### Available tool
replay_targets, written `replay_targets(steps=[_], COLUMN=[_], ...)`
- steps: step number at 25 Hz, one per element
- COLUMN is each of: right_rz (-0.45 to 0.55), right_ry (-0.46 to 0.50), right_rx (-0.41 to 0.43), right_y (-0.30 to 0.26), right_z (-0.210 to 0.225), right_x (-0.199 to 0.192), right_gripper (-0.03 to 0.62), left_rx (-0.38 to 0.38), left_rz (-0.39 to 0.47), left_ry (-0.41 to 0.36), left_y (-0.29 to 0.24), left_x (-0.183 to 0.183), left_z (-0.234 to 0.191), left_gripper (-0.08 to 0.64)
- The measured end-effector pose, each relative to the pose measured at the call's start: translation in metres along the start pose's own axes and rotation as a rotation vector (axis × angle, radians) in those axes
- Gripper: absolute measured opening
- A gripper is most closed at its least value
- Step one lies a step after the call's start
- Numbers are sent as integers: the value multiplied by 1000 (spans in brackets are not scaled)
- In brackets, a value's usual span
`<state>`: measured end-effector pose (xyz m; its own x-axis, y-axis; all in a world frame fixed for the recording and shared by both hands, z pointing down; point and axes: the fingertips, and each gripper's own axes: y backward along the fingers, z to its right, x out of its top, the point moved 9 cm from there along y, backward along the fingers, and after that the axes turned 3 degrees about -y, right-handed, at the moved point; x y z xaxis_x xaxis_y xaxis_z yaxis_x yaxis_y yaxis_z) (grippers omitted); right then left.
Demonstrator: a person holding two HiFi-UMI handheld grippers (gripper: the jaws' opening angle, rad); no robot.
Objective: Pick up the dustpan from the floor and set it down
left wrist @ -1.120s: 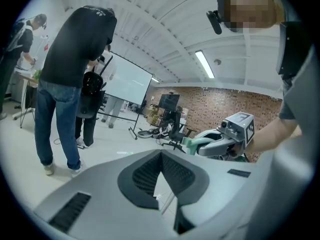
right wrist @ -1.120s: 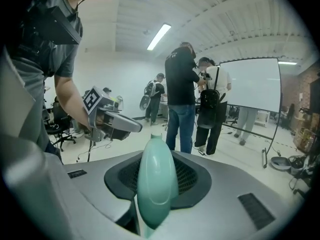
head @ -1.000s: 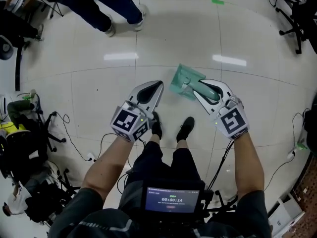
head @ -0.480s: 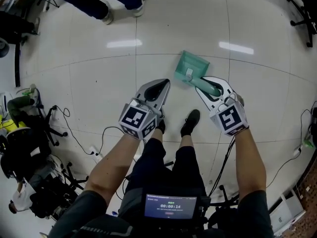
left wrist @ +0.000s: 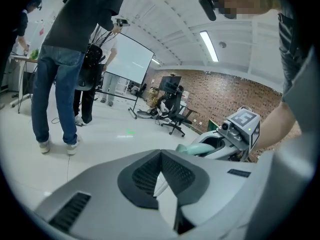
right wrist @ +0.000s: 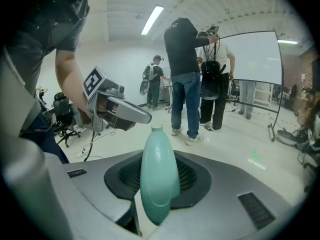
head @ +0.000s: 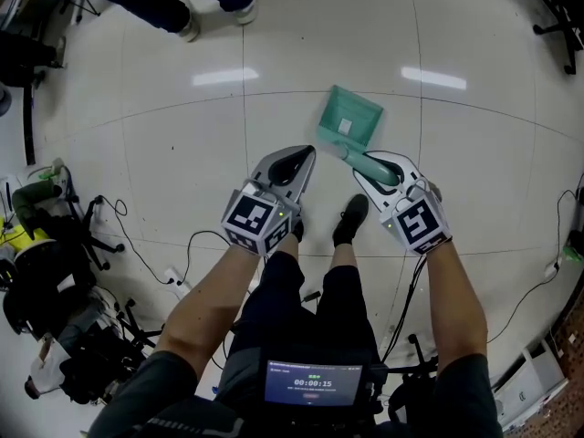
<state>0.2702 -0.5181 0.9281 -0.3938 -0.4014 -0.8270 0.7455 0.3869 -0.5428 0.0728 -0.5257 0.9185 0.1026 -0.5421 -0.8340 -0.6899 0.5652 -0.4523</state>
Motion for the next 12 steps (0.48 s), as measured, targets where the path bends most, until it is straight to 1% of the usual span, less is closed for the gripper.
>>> replay_targets(steps=[2,4,6,8,12], right_rz=[-8,-34,-60,-64,-50], right_ry=[-32,-34,-38,-62,-85], right_rx=[5,10,15,9,-16], right_y=[1,0,2,7,23], right_z=[-8,-17,-24,-27,-37], right_x=[-4,-7,-9,-7,1], right_gripper=[137,138,179,187,187], left_rx=[-7,-11,-6,-9,-32], left_rz=[-2,-1,5,3,-4], left_ry=[-1,3,16,19,-6], left_y=[-1,1,5,9,18], left_x=[0,4,11,17,27], left_z=[4,6,8,13,28], left_gripper=[34,34,34,34,34])
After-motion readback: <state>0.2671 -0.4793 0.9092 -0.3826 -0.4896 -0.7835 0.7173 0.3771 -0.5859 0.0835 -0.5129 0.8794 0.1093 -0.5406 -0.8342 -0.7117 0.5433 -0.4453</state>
